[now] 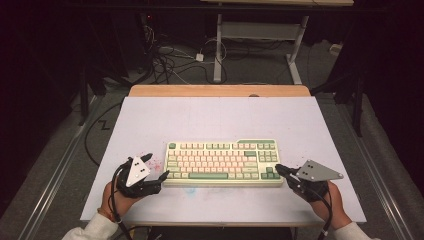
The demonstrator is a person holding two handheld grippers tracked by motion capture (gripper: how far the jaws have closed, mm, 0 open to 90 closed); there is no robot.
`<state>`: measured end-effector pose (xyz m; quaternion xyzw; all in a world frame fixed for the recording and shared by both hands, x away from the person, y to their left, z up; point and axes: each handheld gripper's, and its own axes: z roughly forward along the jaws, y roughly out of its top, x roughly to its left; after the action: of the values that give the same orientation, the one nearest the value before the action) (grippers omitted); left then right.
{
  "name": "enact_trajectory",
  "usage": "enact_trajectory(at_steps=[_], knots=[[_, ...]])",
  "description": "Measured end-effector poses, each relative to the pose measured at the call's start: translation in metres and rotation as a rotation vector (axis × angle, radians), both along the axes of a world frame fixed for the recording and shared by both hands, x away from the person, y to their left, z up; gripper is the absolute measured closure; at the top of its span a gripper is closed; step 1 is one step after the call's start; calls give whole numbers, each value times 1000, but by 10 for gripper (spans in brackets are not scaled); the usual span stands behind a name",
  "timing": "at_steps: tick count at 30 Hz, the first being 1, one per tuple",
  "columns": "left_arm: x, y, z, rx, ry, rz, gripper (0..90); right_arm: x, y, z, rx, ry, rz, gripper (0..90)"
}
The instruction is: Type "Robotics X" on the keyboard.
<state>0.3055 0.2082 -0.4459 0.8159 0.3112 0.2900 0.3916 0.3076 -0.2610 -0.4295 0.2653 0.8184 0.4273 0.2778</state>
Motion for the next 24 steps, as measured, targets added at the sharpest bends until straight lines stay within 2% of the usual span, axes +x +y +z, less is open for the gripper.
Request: enact_trajectory(at_steps=[5,6,8,9,12,24], knots=[[7,-9,3,-5,7,-14,238,7,16,-3,-25,25,25,900],[11,-14,5,-10,10,-21,237,12,26,-5,-46,38,44,900],[12,-16,6,-11,16,-31,237,16,34,-6,-64,39,57,900],[14,-19,6,-18,31,-34,236,18,38,-7,-70,46,60,900],[19,-29,9,-28,32,-50,235,23,48,-9,-91,59,73,900],[30,-44,10,-23,37,-78,235,36,65,-19,-142,101,68,900]])
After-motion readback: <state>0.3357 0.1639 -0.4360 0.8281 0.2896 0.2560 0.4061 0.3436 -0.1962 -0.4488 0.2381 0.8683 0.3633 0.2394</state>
